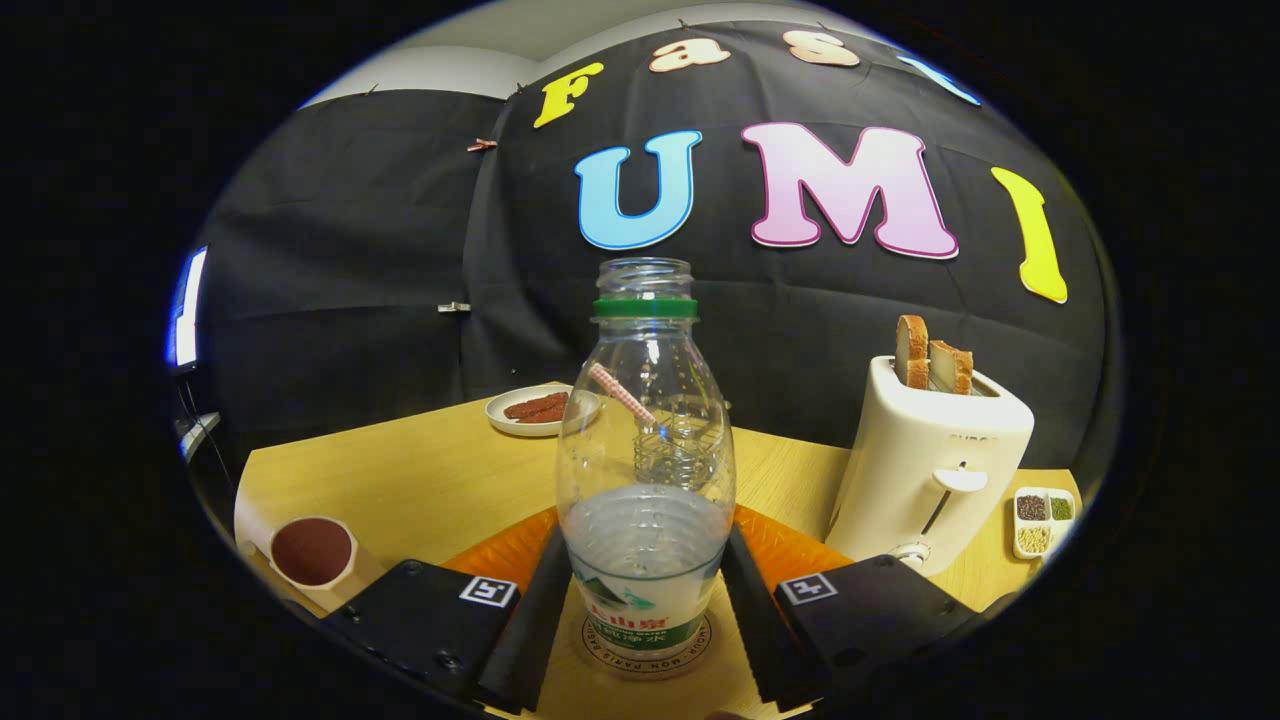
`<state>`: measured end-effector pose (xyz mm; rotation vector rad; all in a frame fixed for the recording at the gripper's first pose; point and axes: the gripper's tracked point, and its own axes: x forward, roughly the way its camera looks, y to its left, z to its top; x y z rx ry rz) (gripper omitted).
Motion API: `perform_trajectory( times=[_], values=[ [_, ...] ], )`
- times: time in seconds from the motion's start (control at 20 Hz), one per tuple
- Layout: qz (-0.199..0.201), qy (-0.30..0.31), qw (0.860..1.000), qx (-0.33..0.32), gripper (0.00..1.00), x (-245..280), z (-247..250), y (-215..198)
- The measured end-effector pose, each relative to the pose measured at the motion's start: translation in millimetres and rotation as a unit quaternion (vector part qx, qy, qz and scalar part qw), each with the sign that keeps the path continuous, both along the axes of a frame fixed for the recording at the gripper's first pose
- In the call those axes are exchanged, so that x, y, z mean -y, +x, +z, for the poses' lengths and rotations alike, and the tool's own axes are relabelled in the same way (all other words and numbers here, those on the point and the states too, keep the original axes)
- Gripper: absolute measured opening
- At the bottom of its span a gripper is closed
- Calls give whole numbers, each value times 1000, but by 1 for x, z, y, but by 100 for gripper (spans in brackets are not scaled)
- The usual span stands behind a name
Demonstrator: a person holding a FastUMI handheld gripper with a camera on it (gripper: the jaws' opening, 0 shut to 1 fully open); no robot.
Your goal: Take the bottle from table, then pour the juice into the cup, finally place the bottle on the coaster
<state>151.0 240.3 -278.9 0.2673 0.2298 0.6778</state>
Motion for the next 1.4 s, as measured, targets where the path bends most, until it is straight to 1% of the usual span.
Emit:
perform_trajectory(
  times=[0.05, 0.1, 0.15, 0.25, 0.4, 0.5, 0.8, 0.9, 1.0, 1.2, 1.4],
  values=[
    [-3, -2, 1000, -1, 85, 2, 1, 1],
    [-10, -6, 1000, -1, 87, 4, 1, 2],
    [-19, -13, 1000, -3, 91, 8, 0, 4],
    [-24, -19, 1000, -3, 100, 12, 3, 3],
    [-23, -16, 1000, -6, 100, 18, 13, -6],
    [-29, -15, 999, -6, 100, 28, 27, -14],
    [-77, -27, 997, 12, 99, 80, 89, -49],
    [-94, -50, 994, 18, 98, 100, 108, -61],
    [-117, -60, 991, 17, 97, 119, 129, -72],
    [-169, -80, 982, 3, 97, 157, 162, -88],
    [-207, -104, 973, -5, 97, 186, 187, -111]
  ],
)
